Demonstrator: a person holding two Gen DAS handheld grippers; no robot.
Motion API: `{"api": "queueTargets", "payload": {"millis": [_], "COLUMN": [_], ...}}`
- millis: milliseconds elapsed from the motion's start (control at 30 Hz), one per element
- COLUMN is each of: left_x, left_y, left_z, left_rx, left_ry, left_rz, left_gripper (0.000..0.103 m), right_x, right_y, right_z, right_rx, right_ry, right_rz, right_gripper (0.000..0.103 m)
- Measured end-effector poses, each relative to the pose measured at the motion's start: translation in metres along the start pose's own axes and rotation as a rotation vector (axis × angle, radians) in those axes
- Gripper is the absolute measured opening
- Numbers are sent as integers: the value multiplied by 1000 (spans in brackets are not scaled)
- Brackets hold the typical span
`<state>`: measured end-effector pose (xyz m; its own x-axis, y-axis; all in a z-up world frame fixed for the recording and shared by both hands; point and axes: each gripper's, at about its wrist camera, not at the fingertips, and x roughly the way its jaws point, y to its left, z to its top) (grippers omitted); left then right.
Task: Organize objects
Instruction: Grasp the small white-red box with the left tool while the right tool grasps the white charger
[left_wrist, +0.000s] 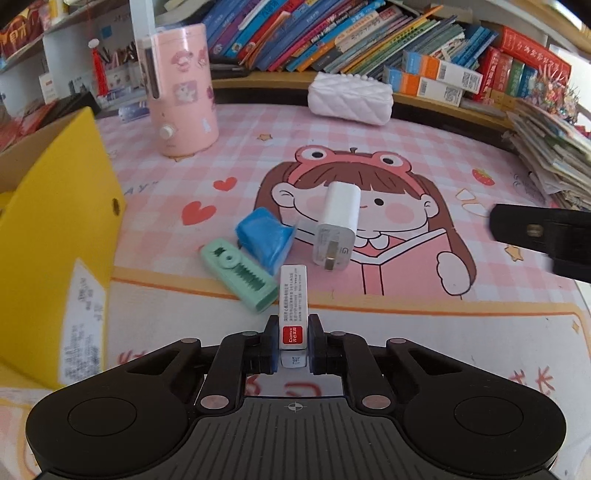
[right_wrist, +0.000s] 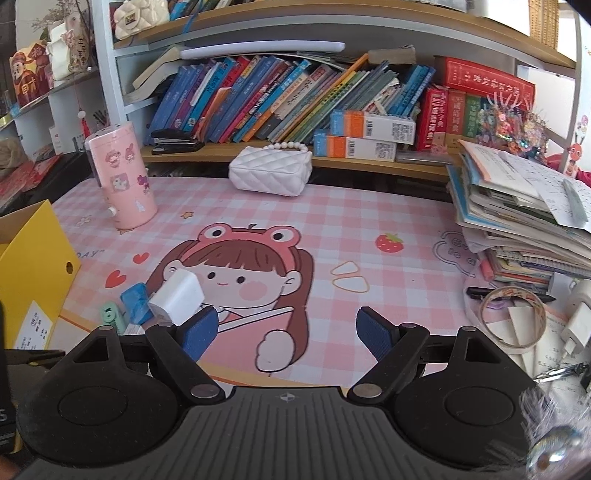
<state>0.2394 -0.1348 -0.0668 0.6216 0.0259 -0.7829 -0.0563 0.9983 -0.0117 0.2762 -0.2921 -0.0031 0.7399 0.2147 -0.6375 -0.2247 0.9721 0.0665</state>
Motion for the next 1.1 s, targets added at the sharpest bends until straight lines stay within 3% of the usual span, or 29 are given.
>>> {"api": "queueTargets", "payload": {"millis": [200,467,800,900,967,1000,1067,1100], "left_x": [-39,-63,-78,-80,-81,-82,-82,-83], "left_y": [15,39,49,48,48,48,48,49], "left_z": [-5,-21,-30,-31,-31,-32,-32,-32], "left_rx": [13,-15,-49,-48,-46,-45,-48,-50], "left_ry": [-62,-51,-66,-70,-74,-76,-78,-79], "left_rz": [-17,3,20,10,7,7,7,7], "left_gripper": [13,13,13,13,13,13,13,13], "right_x": [16,58,110,121,125,126,124,123], "right_y": [14,45,74,75,74,73,72,71], "right_z": [5,13,14,13,11,10,8,8], "right_rx": [-21,-156,-206,-188,-162,-154,-153,-148], "right_ry": [-6,14,92,125,153,152,145,144], "right_rz": [43,165,190,169,178,170,170,168], "right_gripper": [82,88,85,70,51,48,33,31]}}
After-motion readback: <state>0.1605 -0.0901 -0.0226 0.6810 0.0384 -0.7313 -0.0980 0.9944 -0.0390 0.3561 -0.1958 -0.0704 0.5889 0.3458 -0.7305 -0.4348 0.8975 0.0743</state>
